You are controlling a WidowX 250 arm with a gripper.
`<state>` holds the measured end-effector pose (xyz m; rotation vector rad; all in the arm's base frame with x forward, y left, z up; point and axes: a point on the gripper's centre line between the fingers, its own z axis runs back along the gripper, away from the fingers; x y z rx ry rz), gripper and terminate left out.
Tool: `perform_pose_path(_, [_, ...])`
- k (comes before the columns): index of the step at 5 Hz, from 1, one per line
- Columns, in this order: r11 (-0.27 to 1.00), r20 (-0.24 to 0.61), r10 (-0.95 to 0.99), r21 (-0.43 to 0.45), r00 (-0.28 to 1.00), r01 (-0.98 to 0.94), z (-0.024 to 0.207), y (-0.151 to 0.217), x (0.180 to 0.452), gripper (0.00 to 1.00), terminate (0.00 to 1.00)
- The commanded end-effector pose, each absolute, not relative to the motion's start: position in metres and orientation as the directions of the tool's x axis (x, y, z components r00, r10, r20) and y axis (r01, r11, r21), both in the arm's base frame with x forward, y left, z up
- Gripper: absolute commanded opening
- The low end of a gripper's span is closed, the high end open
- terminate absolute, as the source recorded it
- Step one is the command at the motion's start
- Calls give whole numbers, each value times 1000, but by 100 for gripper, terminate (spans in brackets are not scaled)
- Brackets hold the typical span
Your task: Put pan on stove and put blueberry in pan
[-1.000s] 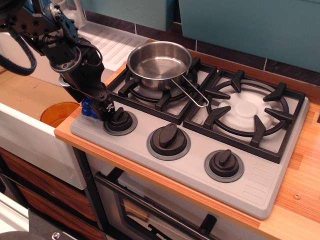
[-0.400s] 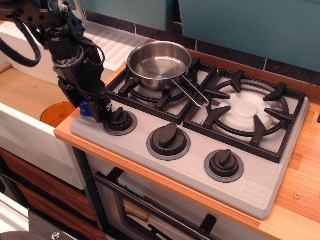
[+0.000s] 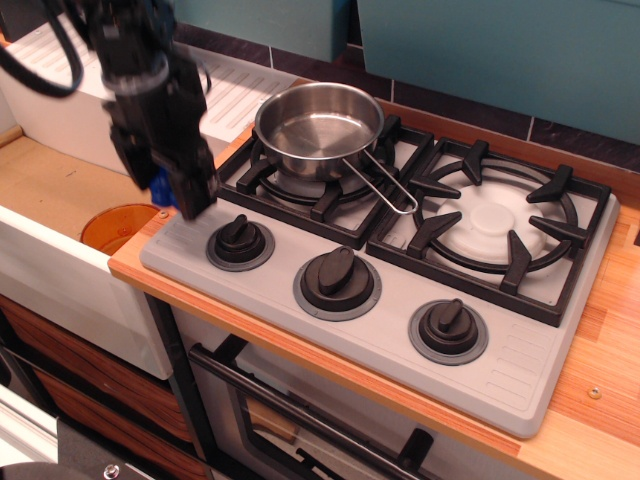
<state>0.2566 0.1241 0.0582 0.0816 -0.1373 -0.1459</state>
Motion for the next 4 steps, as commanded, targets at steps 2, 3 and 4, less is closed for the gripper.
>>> perform_pose_path(2, [977, 131, -154, 166, 979, 131, 126, 110, 286, 0, 0])
perform_pose_path(3, [980, 130, -144, 157, 981, 123, 133, 100, 297, 0, 0])
perform_pose_path(4, [983, 133, -131, 144, 982, 111, 135, 88, 306, 0, 0])
